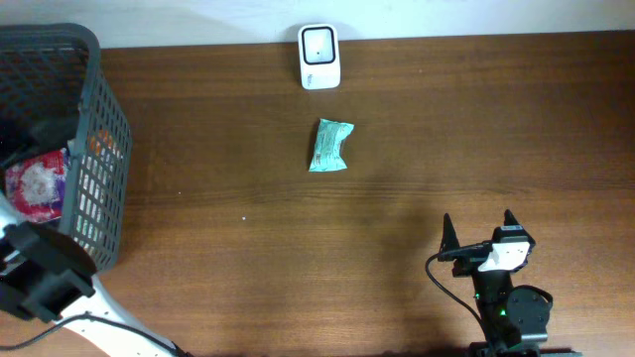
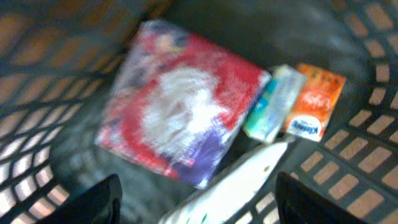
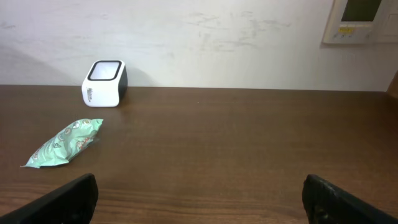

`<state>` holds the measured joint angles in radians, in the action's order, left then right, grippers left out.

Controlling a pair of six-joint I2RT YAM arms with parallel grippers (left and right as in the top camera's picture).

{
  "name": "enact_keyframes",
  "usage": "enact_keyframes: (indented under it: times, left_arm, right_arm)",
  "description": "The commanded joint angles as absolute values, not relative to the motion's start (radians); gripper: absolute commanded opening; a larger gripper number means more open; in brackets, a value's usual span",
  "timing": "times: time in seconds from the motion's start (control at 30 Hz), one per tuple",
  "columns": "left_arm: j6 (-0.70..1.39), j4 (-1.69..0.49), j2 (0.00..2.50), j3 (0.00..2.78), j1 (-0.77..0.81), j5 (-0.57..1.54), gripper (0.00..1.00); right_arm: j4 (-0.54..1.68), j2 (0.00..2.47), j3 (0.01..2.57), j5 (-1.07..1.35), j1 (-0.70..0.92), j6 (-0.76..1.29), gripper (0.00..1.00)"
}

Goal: Scan the item barcode
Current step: 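Reach the left gripper into the basket and grasp the red-purple packet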

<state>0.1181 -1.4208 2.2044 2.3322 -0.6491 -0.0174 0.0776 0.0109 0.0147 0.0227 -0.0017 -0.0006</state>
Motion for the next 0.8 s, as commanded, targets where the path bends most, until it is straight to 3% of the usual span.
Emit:
enact_keyframes:
  times: [0.0, 0.13, 0.37, 0.47, 0.67, 0.77]
  left_arm:
    - [-0.033, -1.356, 2.244, 2.277, -0.603, 0.019, 0.77]
    - [-0.046, -1.356, 2.326, 2.270, -0.583, -0.069, 0.80]
    - [-0.046, -1.365, 2.432, 2.257, -0.586, -0.121, 0.72]
    - [-0.046, -1.363, 2.453, 2.257, -0.586, -0.121, 0.60]
    - [-0.046, -1.359, 2.455, 2.257, -0.602, -0.149, 0.57]
    - [-0.023, -1.368, 2.455, 2.257, -0.632, -0.154, 0.45]
  right_arm:
    - [0.079, 0.004, 0.006, 0.014, 0.007, -0.003, 0.99]
    - [0.079, 0.004, 0.006, 0.014, 0.007, -0.003, 0.99]
    - [0.079, 0.004, 0.006, 0.014, 0.007, -0.003, 0.98]
    - [0.079, 0.004, 0.006, 0.014, 0.007, -0.003, 0.99]
    - [0.079, 0.004, 0.006, 0.014, 0.007, -0.003, 0.99]
    - [0.079, 0.004, 0.006, 0.014, 0.007, -0.003, 0.99]
